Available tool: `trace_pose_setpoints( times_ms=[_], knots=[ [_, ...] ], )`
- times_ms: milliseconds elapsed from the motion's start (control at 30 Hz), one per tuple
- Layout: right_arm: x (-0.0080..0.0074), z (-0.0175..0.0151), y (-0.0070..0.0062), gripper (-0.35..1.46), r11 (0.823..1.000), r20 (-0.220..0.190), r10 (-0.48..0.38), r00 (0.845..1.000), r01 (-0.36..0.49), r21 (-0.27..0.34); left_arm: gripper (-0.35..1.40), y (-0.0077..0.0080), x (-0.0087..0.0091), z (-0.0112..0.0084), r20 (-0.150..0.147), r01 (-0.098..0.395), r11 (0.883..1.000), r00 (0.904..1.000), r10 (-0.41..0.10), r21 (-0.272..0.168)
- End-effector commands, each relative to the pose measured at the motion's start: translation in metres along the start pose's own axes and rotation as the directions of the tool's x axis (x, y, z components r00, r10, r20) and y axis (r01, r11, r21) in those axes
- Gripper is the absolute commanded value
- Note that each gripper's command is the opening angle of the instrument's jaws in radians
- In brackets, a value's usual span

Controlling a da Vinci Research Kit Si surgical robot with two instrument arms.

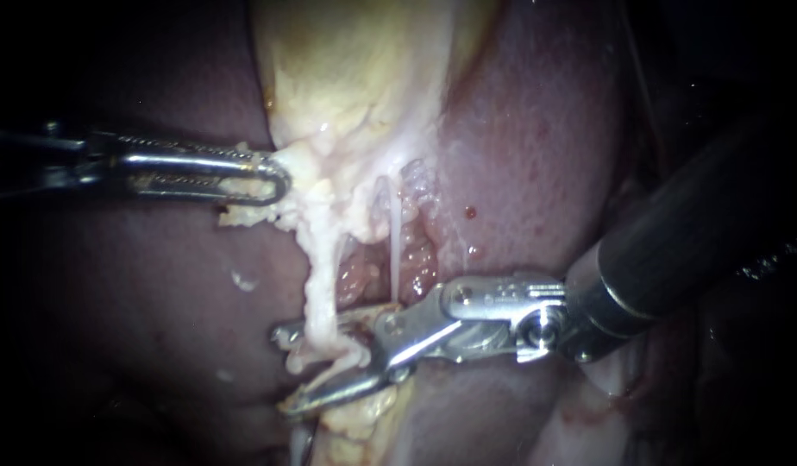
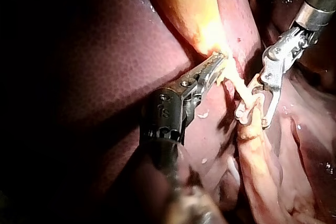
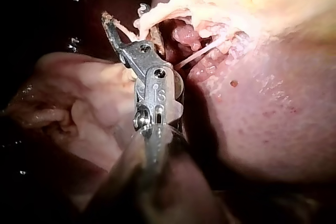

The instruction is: Clipping second clip left tube

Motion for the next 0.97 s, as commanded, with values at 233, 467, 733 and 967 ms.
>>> trace_pose_setpoints(
  times_ms=[233,467,733,967],
  knots=[
    [-0.0001,-0.0003,0.0001,-0.03,1.0,0.004,0.022,1.0,-0.022,-0.002,-0.35,0.0,0.0,0.0,0.0,0.0,1.0,1.0,0.0,0.0],
    [-0.0002,-0.0005,0.0,-0.35,0.987,0.035,0.159,0.987,-0.159,-0.017,-0.35,0.0,0.0,0.0,0.0,0.0,1.0,1.0,0.0,0.0],
    [-0.0005,-0.0007,-0.0002,-0.35,0.986,0.055,0.166,0.985,-0.165,-0.024,-0.35,0.0,0.0,0.0,0.0,0.0,1.0,1.0,0.0,0.0],
    [-0.0007,-0.0007,-0.0001,-0.35,0.986,0.056,0.165,0.985,-0.163,-0.025,-0.35,-0.0001,0.0,0.0001,0.0,0.0,1.0,1.0,0.0,0.0]
  ],
)
